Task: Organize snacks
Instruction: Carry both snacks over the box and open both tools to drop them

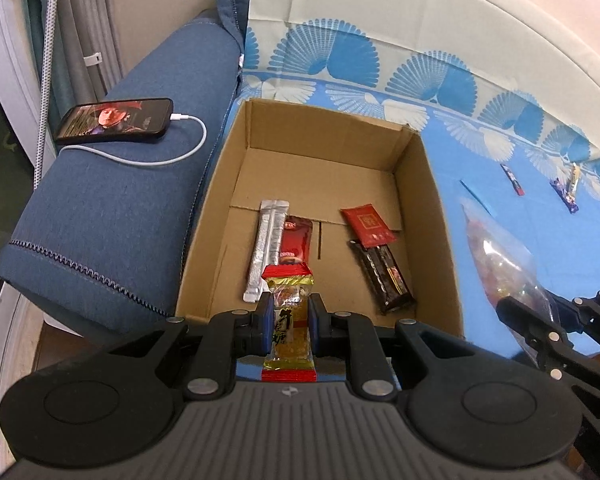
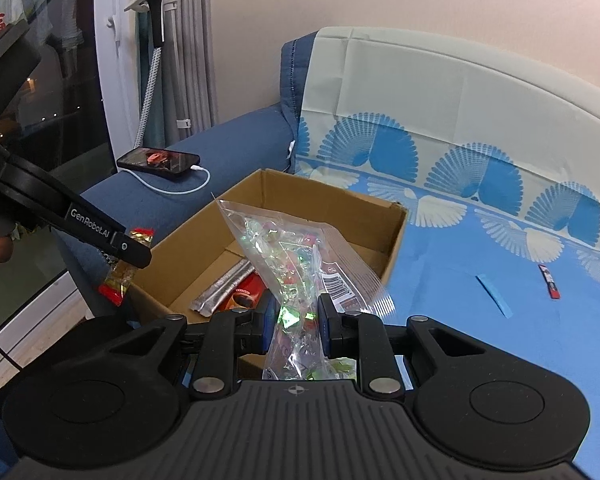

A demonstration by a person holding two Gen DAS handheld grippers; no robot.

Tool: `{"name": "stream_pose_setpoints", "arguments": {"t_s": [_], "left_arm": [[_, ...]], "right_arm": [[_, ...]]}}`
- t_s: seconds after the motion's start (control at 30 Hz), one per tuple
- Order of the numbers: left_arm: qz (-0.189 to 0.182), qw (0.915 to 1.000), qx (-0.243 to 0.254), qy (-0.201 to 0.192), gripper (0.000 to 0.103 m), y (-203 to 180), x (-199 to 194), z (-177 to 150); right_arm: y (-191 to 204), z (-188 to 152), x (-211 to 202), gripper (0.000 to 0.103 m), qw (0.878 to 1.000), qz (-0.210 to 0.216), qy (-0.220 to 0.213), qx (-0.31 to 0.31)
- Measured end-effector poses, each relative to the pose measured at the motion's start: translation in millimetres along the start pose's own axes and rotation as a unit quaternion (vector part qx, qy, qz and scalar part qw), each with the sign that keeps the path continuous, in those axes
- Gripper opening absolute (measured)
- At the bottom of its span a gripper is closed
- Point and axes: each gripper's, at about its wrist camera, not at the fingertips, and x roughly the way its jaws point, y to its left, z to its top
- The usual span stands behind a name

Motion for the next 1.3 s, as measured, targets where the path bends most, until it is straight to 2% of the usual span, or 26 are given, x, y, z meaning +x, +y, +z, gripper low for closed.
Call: {"name": "stream_pose_setpoints", "arguments": {"t_s": [0.33,0.7,1.0,1.3], "left_arm": [[0.001,1.0000,0.000,0.002,0.019,2.6,31.9,33.5],[0.008,0.9996,0.012,0.023,0.019,-8.3,88.9,64.7],[0.013,0.9985,0.018,0.050,0.019,-9.5,140.6,82.9],[0.036,0.9967,0.014,0.071,0.019,-3.3,180.7,88.5]], "right_arm": [[-5.1,21.8,45.6,0.023,1.000,0.013,0.008,0.001],[-23.0,30.8,104.5,0.023,0.999,0.020,0.037,0.024],[-28.7,34.7,149.6,0.024,0.998,0.031,0.055,0.032],[-30.4,33.8,182.0,0.026,0.997,0.027,0.061,0.026]]}}
